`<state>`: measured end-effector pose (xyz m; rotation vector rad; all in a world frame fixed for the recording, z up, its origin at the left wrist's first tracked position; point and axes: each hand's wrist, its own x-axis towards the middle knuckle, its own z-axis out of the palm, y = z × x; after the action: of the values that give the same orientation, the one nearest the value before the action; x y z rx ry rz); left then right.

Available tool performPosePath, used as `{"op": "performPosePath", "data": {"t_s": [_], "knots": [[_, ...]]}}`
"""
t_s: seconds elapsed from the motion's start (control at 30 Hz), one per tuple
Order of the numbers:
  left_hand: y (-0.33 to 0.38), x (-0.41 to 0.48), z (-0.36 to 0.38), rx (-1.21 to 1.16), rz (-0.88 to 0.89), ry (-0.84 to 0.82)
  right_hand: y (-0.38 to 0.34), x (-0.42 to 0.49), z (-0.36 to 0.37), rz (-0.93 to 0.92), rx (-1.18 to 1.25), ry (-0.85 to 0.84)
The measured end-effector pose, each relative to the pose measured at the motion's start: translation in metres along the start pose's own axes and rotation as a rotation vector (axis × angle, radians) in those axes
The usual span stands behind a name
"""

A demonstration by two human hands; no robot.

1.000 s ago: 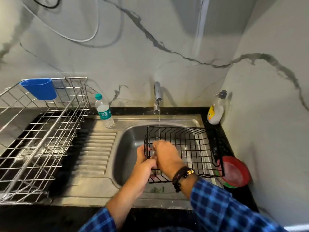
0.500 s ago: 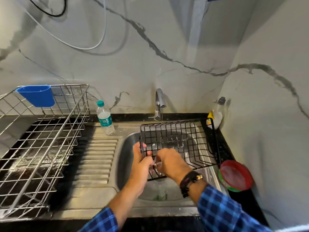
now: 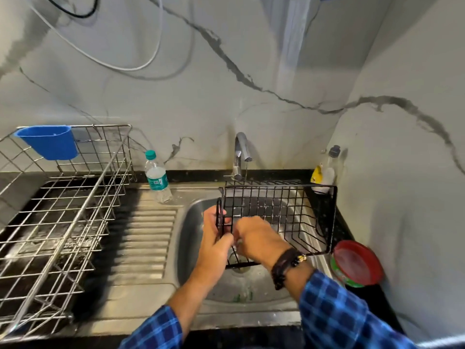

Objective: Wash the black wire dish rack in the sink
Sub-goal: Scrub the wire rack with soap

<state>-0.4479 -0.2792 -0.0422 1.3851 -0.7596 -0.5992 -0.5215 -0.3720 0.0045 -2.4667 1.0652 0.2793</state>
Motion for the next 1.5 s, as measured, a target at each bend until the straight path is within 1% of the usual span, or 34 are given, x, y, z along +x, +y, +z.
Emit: {"op": "performPosePath", "data": {"t_s": [0.07,0.13,0.2,0.27,0.3,0.37,0.4,0.43,0.47,0.53,0.67,0.77,0.83,0.9,1.0,1.1,1.2,1.27,1.3,1.4,1.43,1.5], "knots": [[-0.002,0.002,-0.008,0.0,-0.001,-0.006,0.03,0.002,-0.014,0.051,-0.09,0.004],[-0.004,0.005,-0.017,-0.032,-0.022,0.008,0.066,0.008,-0.027,0.144,-0.157,0.022],[-0.008,0.006,-0.017,-0.055,-0.021,0.023,0.078,0.002,-0.035,0.19,-0.204,0.056],[-0.008,0.005,-0.011,-0.057,-0.002,0.008,0.06,-0.004,-0.029,0.157,-0.202,0.123],[-0.008,0.005,-0.009,-0.043,0.026,-0.006,0.047,-0.004,-0.021,0.128,-0.136,0.133],[-0.008,0.006,-0.006,0.008,0.071,-0.044,0.019,-0.006,-0.003,0.077,-0.005,0.066],[-0.008,0.006,-0.004,0.026,0.079,-0.05,0.007,-0.008,0.002,0.014,0.053,0.037],[-0.009,0.006,-0.004,0.029,0.079,-0.049,0.002,-0.008,0.004,-0.04,0.087,0.004],[-0.01,0.005,-0.005,0.022,0.069,-0.041,0.003,-0.009,0.001,-0.057,0.112,-0.013],[-0.012,0.002,-0.011,-0.009,0.05,-0.012,0.025,-0.01,-0.011,-0.014,0.052,-0.008],[-0.01,-0.001,-0.017,-0.049,0.061,-0.007,0.084,-0.007,-0.031,0.162,-0.123,0.16],[-0.01,-0.002,-0.013,-0.059,0.092,-0.021,0.082,-0.008,-0.023,0.218,-0.252,0.234],[-0.009,0.0,-0.013,-0.074,0.087,-0.024,0.07,-0.007,-0.015,0.177,-0.251,0.246],[-0.011,0.004,-0.011,-0.062,0.086,-0.024,0.052,-0.001,-0.006,0.111,-0.193,0.234],[-0.011,0.002,0.0,-0.063,0.059,-0.024,0.019,0.012,0.008,0.044,-0.005,0.168],[-0.013,0.005,-0.001,-0.066,0.044,-0.012,0.016,0.02,0.01,-0.02,0.145,0.136],[-0.015,0.011,-0.009,-0.091,0.004,-0.002,0.024,0.015,0.013,-0.173,0.265,0.145],[-0.012,0.01,-0.006,-0.119,-0.011,-0.005,0.016,0.009,0.017,-0.305,0.328,0.181],[-0.012,0.01,-0.004,-0.116,-0.018,-0.001,0.01,0.009,0.019,-0.342,0.335,0.179],[-0.013,0.009,-0.003,-0.122,-0.052,0.028,0.002,0.009,0.008,-0.32,0.278,0.072],[-0.013,0.011,-0.005,-0.14,-0.062,0.04,0.006,0.008,0.003,-0.348,0.281,0.003],[-0.012,0.014,-0.009,-0.192,-0.08,0.077,0.011,-0.002,-0.006,-0.461,0.314,-0.151]]}}
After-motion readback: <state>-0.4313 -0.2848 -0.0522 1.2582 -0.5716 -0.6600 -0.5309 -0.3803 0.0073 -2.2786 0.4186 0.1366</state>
